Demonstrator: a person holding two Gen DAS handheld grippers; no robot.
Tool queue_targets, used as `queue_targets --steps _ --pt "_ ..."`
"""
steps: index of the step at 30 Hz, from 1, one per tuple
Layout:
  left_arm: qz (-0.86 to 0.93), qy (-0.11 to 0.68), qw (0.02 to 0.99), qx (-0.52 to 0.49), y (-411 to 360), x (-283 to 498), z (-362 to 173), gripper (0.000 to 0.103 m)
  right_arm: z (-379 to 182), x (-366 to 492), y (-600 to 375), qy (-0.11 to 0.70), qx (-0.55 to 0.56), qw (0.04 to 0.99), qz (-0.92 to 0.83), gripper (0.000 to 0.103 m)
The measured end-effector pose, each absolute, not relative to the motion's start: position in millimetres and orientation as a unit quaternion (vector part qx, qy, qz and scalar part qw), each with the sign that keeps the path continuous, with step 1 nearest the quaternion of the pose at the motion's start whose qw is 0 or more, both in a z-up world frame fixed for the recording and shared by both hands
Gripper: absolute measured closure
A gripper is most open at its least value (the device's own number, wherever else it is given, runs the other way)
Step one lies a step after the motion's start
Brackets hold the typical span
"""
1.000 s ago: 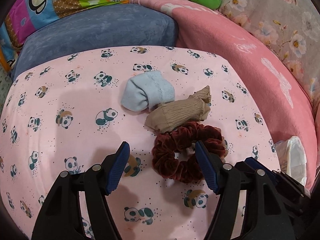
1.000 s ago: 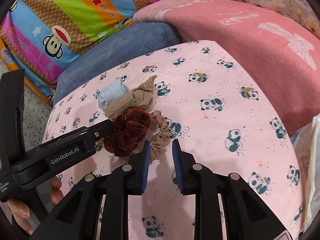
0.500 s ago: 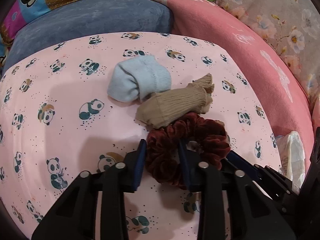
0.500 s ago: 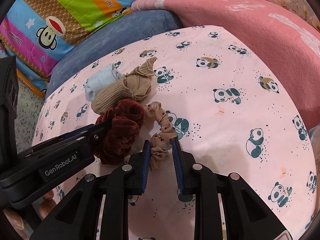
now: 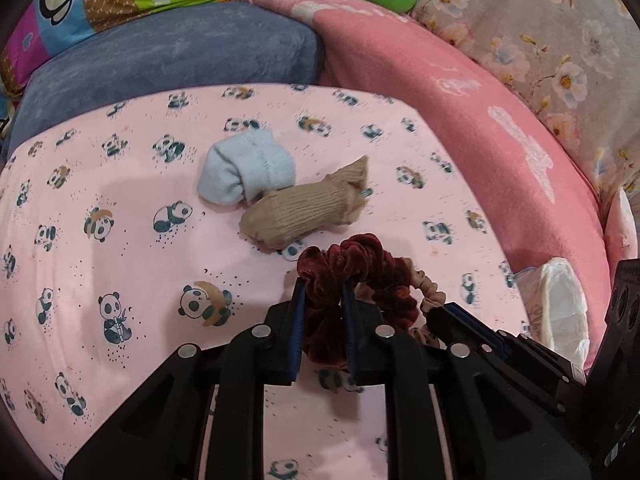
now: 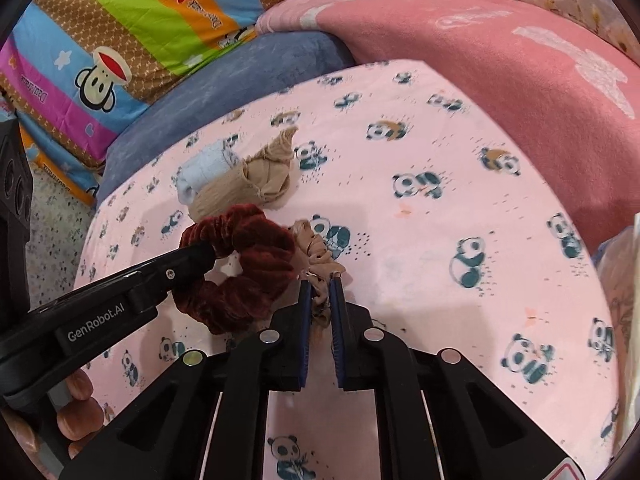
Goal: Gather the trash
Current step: 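Grasp the dark red scrunchie with the left gripper while the right grasps the beige scrunchie, then carry both scrunchies with both grippers over the wastebasket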
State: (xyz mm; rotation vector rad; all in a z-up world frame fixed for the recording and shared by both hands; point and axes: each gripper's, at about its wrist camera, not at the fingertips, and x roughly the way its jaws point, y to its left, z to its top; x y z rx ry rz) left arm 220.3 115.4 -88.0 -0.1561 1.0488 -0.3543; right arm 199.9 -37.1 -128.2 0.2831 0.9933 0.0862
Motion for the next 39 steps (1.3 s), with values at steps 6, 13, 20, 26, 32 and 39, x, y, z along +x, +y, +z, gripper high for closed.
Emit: queue_targets --steps 6,13,20,26,32,39 --pt "-0.186 0.458 0.866 -0.073 105 203 -45 0.087 -84 178 -59 0.426 0.151 0.891 0.032 0.094" --pt "-0.21 0.414 0.884 -0.059 83 183 0 0.087 -18 145 -93 0.356 0.159 0.921 0.021 0.094" --pt "-0.238 0.372 0.896 -0.041 57 161 40 0.087 41 102 -133 0.291 0.162 0.943 -0.002 0.094" --pt "-0.268 0.342 0.9 -0.02 25 142 66 0.087 78 68 -165 0.25 0.165 0.954 -0.024 0.094" --pt "-0.302 0.321 0.898 0.002 -8 123 85 0.087 98 41 -193 0.226 0.171 0.958 -0.046 0.094" --pt "-0.334 0.305 0.892 0.027 -44 105 96 0.087 111 13 -224 0.206 0.178 0.959 -0.071 0.094"
